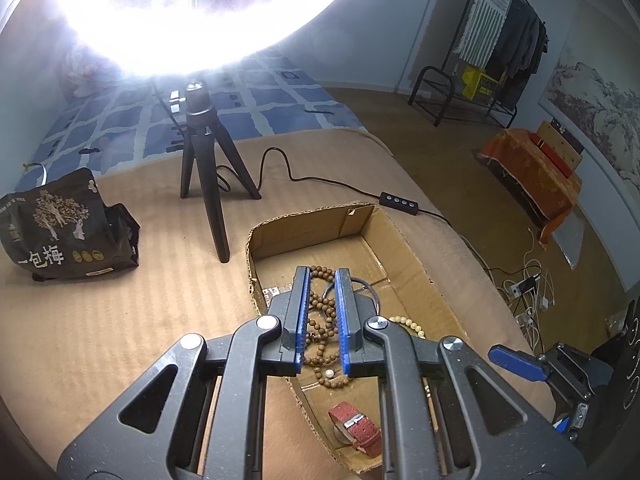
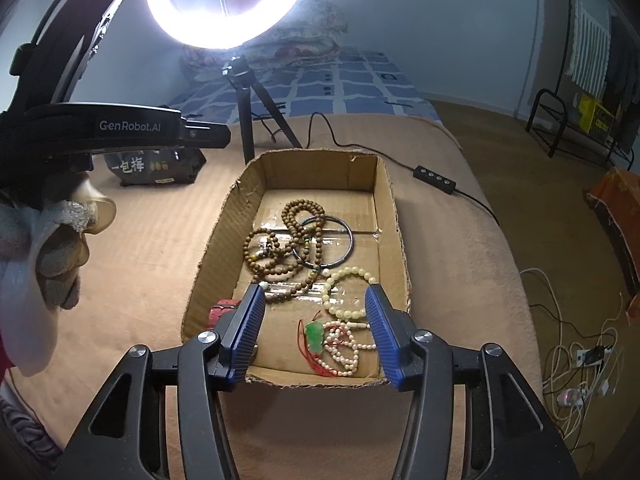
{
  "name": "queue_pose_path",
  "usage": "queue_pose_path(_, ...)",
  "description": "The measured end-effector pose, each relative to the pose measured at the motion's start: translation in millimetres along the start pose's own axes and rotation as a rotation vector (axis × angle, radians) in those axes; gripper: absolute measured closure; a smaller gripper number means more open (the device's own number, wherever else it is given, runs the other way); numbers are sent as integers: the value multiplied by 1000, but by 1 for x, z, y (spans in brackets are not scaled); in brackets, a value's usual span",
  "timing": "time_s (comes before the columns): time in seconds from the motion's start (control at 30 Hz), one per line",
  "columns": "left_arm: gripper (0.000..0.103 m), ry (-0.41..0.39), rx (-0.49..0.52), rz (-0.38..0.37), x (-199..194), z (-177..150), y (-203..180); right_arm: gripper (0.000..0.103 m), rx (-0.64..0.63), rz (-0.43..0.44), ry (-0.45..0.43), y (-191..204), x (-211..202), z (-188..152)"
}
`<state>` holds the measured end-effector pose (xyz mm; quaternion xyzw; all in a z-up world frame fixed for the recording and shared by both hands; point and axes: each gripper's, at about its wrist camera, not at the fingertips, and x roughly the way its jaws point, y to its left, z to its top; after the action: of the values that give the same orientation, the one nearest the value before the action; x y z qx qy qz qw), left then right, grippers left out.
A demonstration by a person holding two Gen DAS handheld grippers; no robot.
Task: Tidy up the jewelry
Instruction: 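Open both tools to drop the necklace and pendant into the box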
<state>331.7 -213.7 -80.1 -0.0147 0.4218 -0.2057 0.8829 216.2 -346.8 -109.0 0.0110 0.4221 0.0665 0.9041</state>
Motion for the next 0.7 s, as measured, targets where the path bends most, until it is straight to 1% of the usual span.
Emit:
queue_pose_path(0.2,92,-26,5,3,-26,-4,-1,52,-8,-14,-29,6,-17,1)
queue_pose_path(0.43,92,-68,14,10,-66,-12,-3,52,-34,-50,-71,17,-44,0)
queue_pose_path(0.7,92,-131,35,31,-121,-32,-5,52,-61,-82,-102,27,-68,-5)
